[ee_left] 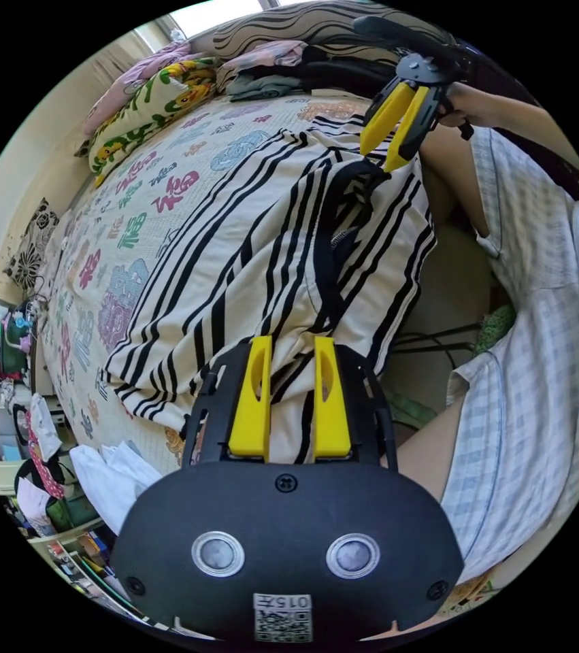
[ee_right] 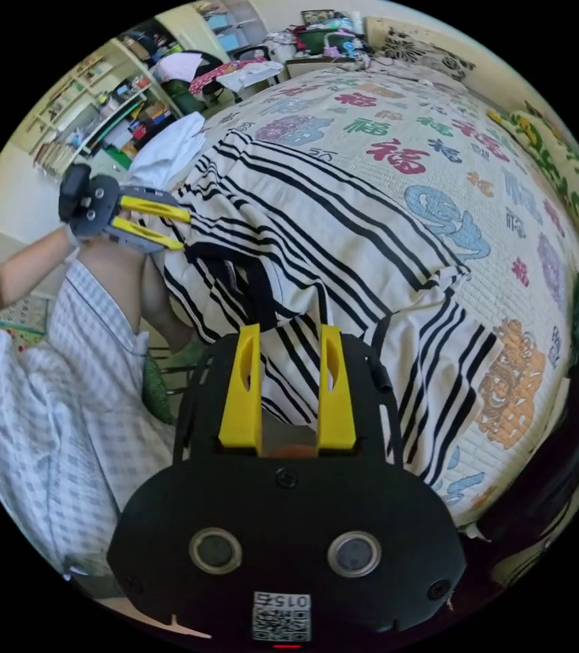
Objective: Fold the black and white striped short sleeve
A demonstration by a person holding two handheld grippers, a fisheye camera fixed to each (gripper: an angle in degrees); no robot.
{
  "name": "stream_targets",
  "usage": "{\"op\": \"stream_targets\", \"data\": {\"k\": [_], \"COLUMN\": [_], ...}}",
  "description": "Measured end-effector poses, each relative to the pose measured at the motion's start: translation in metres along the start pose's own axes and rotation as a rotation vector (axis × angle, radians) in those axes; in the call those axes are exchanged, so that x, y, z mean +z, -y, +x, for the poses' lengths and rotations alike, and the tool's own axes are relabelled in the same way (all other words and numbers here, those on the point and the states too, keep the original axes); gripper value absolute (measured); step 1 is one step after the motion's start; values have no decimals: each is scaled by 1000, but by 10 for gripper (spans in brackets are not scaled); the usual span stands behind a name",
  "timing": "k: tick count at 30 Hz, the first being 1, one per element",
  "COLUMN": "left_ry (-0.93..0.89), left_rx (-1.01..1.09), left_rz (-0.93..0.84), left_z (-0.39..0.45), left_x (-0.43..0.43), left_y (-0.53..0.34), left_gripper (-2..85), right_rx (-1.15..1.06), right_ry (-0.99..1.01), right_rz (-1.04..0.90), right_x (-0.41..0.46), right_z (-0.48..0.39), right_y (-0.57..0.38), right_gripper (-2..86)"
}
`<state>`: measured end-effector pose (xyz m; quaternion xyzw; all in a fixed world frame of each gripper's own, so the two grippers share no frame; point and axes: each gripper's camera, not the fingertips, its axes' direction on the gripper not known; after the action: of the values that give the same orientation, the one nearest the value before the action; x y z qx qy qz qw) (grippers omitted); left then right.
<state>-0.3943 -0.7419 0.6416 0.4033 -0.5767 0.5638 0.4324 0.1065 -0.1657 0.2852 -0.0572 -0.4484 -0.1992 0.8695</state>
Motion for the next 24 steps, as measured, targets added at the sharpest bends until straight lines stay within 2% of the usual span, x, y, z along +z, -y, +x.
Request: {"op": "stream_targets", "data": {"k": [5, 9, 13, 18, 24], "left_ry": [36, 1, -78, -166, -157], "left_rx": [-20, -61, -73, 3, 92], "left_rz": [20, 18, 18, -2, -4], "left_z": [-1, -8, -15, -15, 6], "left_x": [-14, -24, -38, -62, -83], "left_y": [-5, -4, -3, 1, 10], "left_gripper": [81, 80, 84, 103, 93], "right_rx": [-186, -244, -257, -194, -130], "right_ry": [-171, -262, -244, -53, 98], "right_rz": [-42, -53, -44, -100, -78], "right_x": [-2, 1, -2, -4, -12], "right_z": [-34, -49, -54, -48, -48], "right_y": [-1, 9, 21, 35, 28], "right_gripper": [126, 107, 103, 98, 72]}}
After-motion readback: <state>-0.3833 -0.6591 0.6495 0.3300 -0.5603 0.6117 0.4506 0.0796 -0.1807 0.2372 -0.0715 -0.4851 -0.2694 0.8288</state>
